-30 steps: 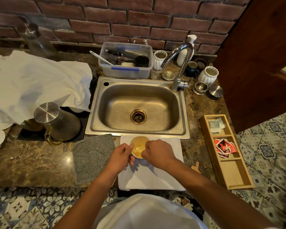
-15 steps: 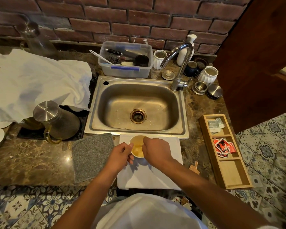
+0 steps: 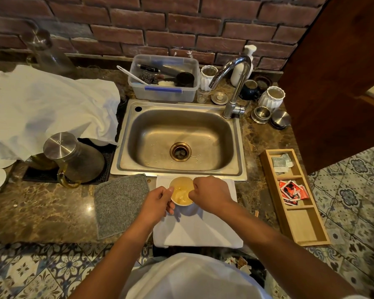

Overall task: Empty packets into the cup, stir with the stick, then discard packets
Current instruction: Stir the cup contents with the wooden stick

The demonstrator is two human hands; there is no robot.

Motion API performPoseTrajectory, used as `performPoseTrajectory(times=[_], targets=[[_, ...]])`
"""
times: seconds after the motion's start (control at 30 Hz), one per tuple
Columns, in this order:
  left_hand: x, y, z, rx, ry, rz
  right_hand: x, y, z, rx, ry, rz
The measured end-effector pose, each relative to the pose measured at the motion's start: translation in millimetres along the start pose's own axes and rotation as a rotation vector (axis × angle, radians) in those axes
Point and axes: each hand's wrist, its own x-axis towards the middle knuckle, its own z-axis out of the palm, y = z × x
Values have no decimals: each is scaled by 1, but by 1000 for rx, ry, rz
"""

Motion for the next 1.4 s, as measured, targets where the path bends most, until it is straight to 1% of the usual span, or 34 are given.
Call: performPoseTrajectory(times=[0.13, 0.27, 0.37, 0.43, 0.57, 0.67, 0.77, 0.87, 1.07, 1.17, 1.27, 1.4], targets=[[0, 0, 0, -2, -4, -13, 2, -2, 4, -22, 97, 1], [0, 1, 1, -4, 2, -46, 3, -7, 9, -81, 123, -36], [-1, 3, 1, -7, 0, -42, 1, -13, 12, -115, 64, -85], [-2, 3, 1, -5, 0, -36, -1, -15, 13, -98, 2, -96], [-3, 4, -1, -6, -2, -31, -4, -11, 8, -28, -54, -96], [-5, 6, 0, 1, -2, -25, -6, -9, 2, -22, -92, -96], [-6, 9, 1, 2, -5, -24, -4, -10, -1, -17, -82, -63], [-8, 11, 0, -8, -12, -30, -2, -12, -3, -54, -28, -26], [-9, 13, -1, 6, -14, -24, 0, -17, 2, -119, 59, -108], [-9, 15, -1, -4, -15, -26, -3, -24, 4, -144, 50, -124], [-8, 14, 0, -9, -13, -31, -7, -26, 4, -163, 5, -136], [-6, 11, -1, -5, -16, -28, -11, -25, 5, -115, -56, -115]])
